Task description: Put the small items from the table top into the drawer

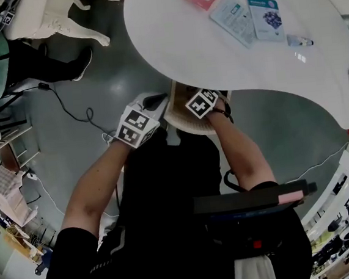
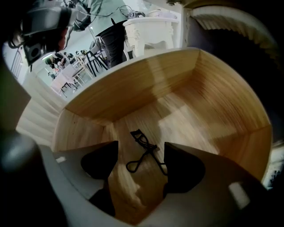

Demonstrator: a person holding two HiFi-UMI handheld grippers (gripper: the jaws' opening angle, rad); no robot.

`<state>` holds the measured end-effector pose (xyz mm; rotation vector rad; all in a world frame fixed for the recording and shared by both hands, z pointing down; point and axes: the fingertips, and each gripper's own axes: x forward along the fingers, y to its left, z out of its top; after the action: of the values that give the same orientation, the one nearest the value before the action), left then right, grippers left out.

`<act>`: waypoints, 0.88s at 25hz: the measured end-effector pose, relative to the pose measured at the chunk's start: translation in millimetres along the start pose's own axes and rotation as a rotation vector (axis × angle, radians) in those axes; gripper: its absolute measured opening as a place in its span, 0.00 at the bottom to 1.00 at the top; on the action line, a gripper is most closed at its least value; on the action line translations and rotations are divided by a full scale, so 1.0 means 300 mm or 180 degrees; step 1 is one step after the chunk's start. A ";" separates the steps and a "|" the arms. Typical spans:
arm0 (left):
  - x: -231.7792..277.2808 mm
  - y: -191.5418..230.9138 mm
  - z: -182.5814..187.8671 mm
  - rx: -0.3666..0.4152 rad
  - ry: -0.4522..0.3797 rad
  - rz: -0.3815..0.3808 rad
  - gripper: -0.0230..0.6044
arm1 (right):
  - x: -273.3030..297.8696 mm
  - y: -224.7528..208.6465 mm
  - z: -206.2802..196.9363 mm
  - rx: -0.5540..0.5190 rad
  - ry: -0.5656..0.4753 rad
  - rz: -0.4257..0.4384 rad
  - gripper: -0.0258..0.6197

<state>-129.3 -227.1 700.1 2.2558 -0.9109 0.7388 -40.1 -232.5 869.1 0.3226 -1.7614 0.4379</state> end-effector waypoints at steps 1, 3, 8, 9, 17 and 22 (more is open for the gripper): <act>-0.004 -0.003 0.003 -0.0003 0.0000 -0.0003 0.04 | -0.015 0.007 0.009 -0.0015 -0.0056 0.0025 0.55; -0.012 -0.010 0.014 -0.0002 -0.0011 -0.0016 0.04 | -0.049 0.024 0.032 -0.0085 -0.0152 0.0095 0.55; -0.036 -0.032 0.056 0.0029 -0.0047 -0.0038 0.04 | -0.136 0.091 0.043 -0.0352 -0.0162 0.0326 0.49; -0.043 -0.040 0.066 0.0014 -0.0065 -0.0056 0.04 | -0.154 0.107 0.043 -0.0401 -0.0167 0.0373 0.48; -0.108 -0.091 0.163 0.0000 -0.0284 -0.0083 0.04 | -0.346 0.164 0.067 -0.0654 -0.0506 0.0240 0.33; -0.185 -0.134 0.245 0.0124 -0.0484 -0.0078 0.04 | -0.528 0.168 0.121 -0.0471 -0.0943 0.0066 0.30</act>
<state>-113.7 -231.0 601.0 2.3790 -0.9446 0.5850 -57.4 -206.9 701.9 0.2743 -2.0753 0.2822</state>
